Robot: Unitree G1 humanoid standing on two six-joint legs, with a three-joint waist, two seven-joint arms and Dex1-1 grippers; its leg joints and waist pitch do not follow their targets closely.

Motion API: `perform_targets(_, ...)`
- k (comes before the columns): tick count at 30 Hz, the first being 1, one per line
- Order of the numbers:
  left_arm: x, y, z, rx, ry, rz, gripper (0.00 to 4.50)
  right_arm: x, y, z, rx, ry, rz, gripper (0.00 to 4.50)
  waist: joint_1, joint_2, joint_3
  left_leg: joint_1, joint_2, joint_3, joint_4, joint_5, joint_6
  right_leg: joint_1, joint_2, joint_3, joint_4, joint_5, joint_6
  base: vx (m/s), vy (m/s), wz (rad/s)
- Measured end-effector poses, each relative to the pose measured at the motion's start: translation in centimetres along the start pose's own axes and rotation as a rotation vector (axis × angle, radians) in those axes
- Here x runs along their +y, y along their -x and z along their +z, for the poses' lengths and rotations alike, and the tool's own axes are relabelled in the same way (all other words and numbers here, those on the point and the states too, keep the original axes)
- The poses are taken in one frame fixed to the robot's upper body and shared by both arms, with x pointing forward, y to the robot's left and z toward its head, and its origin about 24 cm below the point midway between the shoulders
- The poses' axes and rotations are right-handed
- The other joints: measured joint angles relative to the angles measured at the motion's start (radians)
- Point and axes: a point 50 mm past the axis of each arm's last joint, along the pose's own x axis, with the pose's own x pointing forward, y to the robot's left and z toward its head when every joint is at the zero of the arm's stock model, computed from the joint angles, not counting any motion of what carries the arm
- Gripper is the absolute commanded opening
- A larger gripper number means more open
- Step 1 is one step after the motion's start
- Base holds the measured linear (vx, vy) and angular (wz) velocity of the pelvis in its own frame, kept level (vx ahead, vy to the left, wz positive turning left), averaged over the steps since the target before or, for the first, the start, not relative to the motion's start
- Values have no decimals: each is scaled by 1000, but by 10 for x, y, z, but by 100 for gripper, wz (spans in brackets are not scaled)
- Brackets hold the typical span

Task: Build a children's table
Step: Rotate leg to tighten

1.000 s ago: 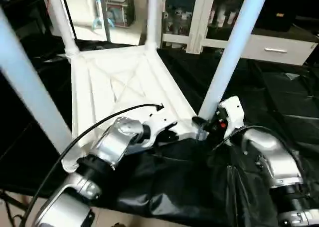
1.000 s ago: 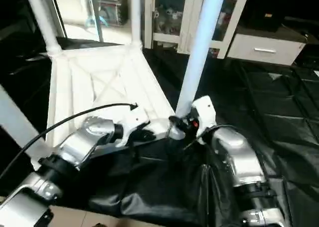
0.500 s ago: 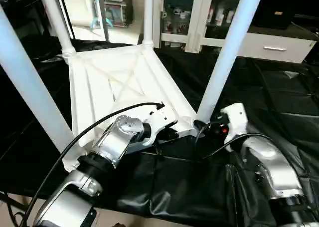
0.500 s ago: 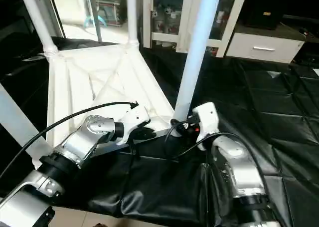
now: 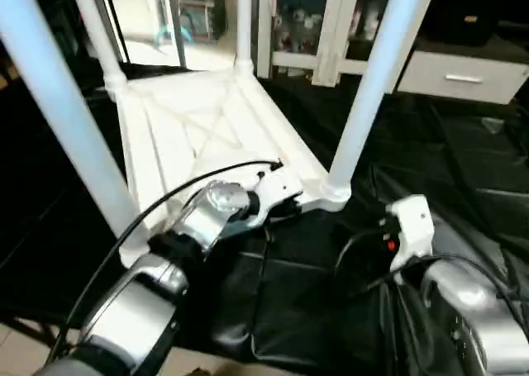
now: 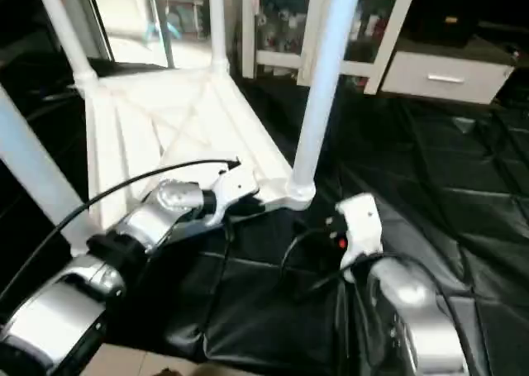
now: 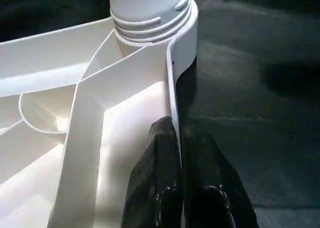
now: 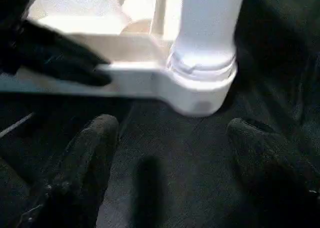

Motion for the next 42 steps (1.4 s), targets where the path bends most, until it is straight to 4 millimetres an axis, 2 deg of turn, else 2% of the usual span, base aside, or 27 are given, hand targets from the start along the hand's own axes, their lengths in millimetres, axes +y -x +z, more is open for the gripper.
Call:
perform_targets(2, 1, -1, 2, -14, 28, 3, 44, 7, 1, -4, 25, -2, -5, 381, 0, 2, 0, -1, 0, 1, 0, 0, 1, 0, 0, 0, -1, 0, 0, 0, 0, 0)
perform_targets(5, 1, -2, 4, -66, 95, 15, 59, 9, 4, -11, 54, -15, -28, 381, 2, -2, 2, -3, 0, 1, -1, -1, 2, -1, -1, 0, -2, 0, 0, 0, 0, 0)
perform_targets(6, 2, -2, 6, -100, 123, 22, 80, 10, 4, -10, 48, -22, -35, 381, 1, -4, 4, -4, 0, 1, -1, -1, 2, -2, -1, 0, -3, 0, 0, 0, 0, 0)
perform_targets(9, 7, 2, 19, -194, 141, 43, 102, 12, 3, -8, 30, -32, -48, 381, -1, -5, 5, -3, 0, 1, -1, -2, 3, -2, -1, 0, -3, 0, 0, 0, 0, 0)
perform_targets(12, 11, 14, 24, -272, 161, 57, 119, 12, 3, -6, 19, -38, -74, 381, -7, -6, 5, -2, 0, 2, -1, -2, 3, -2, 0, 0, -3, 0, 0, 0, 0, 0)
perform_targets(14, 9, 24, 19, -292, 184, 61, 132, 11, 3, -7, 29, -43, -89, 381, -10, -8, 6, -1, 1, 2, -2, -2, 3, -2, 0, 0, -2, 0, 0, 0, 0, 0)
perform_targets(18, 1, 53, -4, -257, 208, 63, 168, 12, 5, -10, 41, -45, -92, 381, -11, -12, 9, -1, 1, 2, -2, -2, 2, -2, 0, 0, -2, -1, 1, 0, 0, 0)
perform_targets(20, -8, 69, -12, -239, 193, 65, 168, 13, 4, -10, 40, -38, -85, 381, -12, -14, 10, -1, 1, 3, -2, -2, 2, -2, 0, 0, -2, -1, 1, 0, 0, 0)
perform_targets(26, -30, 89, -13, -218, 185, 47, 168, 12, -2, -3, 28, -8, -66, 381, -7, -24, 13, 0, 1, 3, -2, -2, 2, -1, 0, 1, -2, -1, 1, 0, 0, 0)
perform_targets(31, -46, 94, 2, -269, 214, -15, 168, 3, -25, 2, 41, 31, -91, 381, -10, -28, 12, 2, 1, 4, -2, -1, 0, -1, 0, 2, 1, -1, 1, 0, 0, 0)
perform_targets(32, -48, 93, 4, -273, 211, -12, 168, 1, -37, 5, 50, 45, -97, 381, -13, -28, 12, 3, 0, 4, -1, 0, -1, -1, 0, 3, 5, -1, 1, 0, 0, 0)
perform_targets(42, -57, 85, 6, -234, 255, 10, 168, -13, -78, 19, 49, 62, -78, 381, -18, -30, 12, 3, 1, 3, 1, 2, -3, -2, 1, 3, 10, -1, 1, 0, 0, 0)
